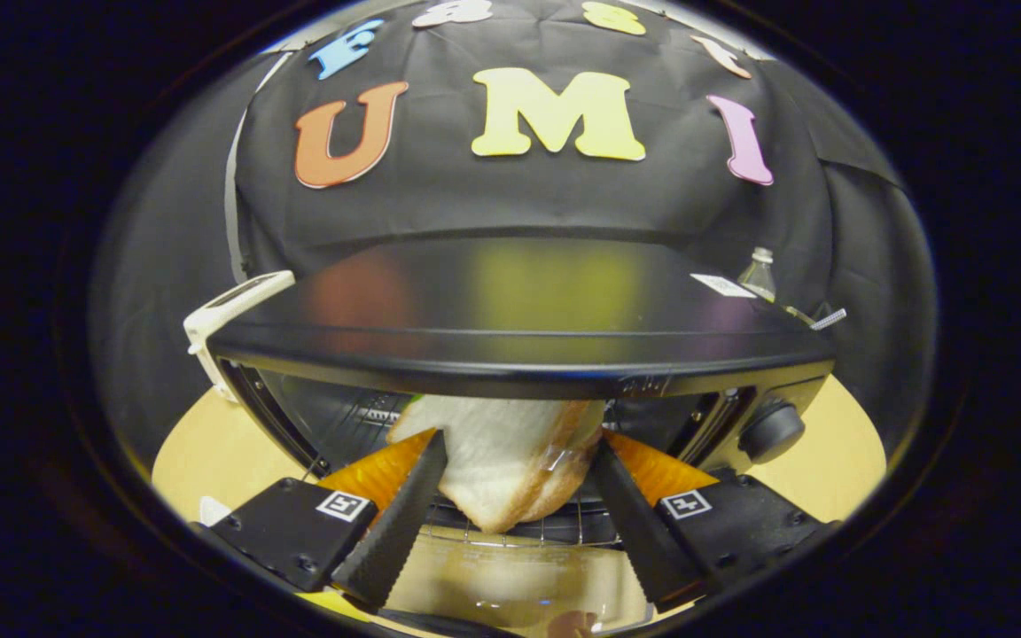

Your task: Open the toaster oven, put the food inside, and close the toaster oven door.

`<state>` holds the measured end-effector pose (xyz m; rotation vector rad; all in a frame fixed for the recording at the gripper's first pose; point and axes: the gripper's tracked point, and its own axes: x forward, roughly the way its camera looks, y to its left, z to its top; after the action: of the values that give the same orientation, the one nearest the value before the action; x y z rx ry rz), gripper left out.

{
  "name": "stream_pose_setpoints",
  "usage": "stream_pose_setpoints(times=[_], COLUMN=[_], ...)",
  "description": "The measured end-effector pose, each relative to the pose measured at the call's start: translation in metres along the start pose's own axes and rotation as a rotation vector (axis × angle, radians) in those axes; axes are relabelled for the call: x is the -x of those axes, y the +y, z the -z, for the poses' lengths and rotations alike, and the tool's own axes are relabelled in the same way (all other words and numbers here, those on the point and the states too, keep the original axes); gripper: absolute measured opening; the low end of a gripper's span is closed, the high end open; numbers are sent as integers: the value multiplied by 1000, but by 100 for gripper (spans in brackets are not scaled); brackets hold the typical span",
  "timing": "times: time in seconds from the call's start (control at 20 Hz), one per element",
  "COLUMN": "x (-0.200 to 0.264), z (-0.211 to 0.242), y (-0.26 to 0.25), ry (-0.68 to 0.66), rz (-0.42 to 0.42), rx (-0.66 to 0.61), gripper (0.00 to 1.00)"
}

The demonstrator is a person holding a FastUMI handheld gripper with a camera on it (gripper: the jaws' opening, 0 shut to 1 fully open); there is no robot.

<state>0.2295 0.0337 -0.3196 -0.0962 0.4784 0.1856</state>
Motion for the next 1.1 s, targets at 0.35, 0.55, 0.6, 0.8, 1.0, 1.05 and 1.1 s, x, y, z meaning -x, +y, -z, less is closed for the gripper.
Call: stream_pose_setpoints(times=[0.35,0.55,0.6,0.8,1.0,1.05,1.1], x=[26,44,50,80,99,102,103], z=[-17,-13,-11,2,38,47,59], y=[-2,-5,-4,-1,8,9,13], ry=[-40,-47,-47,-52,-32,-34,-40], rz=[5,-14,-20,-33,-20,-8,-6], rx=[27,34,34,18,21,22,29], gripper=[100,100,100,100,100,100,100])
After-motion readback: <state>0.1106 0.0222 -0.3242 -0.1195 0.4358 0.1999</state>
